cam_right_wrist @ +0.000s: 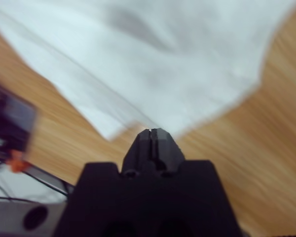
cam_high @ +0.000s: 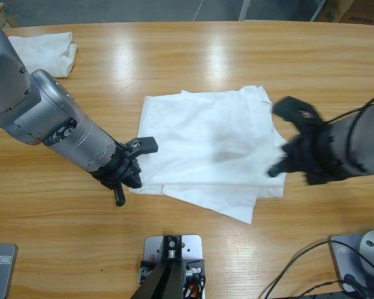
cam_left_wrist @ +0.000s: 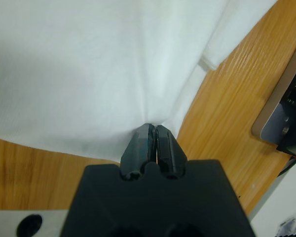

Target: Fold clothes

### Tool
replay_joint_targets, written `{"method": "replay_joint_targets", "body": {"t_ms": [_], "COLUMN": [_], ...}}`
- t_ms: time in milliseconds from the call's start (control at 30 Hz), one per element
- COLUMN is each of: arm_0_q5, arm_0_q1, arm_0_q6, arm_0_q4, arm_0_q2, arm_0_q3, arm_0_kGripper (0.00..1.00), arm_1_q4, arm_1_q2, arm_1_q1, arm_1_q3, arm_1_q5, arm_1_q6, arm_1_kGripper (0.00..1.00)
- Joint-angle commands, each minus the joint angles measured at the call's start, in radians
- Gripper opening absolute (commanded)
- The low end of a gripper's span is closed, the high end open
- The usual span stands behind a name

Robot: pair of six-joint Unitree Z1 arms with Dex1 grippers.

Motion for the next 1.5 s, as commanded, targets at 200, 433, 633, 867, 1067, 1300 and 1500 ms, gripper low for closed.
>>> {"method": "replay_joint_targets", "body": {"t_ms": [200,433,633,867,1067,1300,1500], "arm_0_q5": [-0.001,-0.001,-0.001,0.003,0.019,0.018,-0.010], "arm_0_q1": [0.015,0.015,0.015,0.029,0.095,0.322,0.319], "arm_0_q6": [-0.026,-0.029,-0.029,-0.043,-0.084,-0.156,-0.138], "arm_0_q4": [-0.002,-0.003,-0.003,-0.002,0.017,0.016,0.053], "arm_0_q2": [0.035,0.034,0.027,-0.029,-0.213,-0.204,0.023], "arm_0_q3": [0.076,0.076,0.083,0.086,0.075,-0.087,-0.312], "arm_0_kGripper": [0.000,0.000,0.000,0.000,0.000,0.000,0.000], "arm_1_q4": [-0.432,-0.259,-0.122,0.111,0.373,0.219,-0.056], "arm_1_q2": [0.229,0.145,0.200,-0.021,0.029,0.177,0.254], "arm_1_q1": [0.020,0.012,0.012,0.012,0.012,0.012,0.012], "arm_1_q3": [0.332,0.350,0.303,0.075,-0.308,-0.219,-0.016], "arm_1_q5": [0.011,-0.007,0.020,-0.064,-0.070,-0.034,0.034], "arm_1_q6": [0.094,0.134,0.185,0.113,0.047,0.003,0.025], "arm_1_kGripper": [0.000,0.000,0.000,0.000,0.000,0.000,0.000]}}
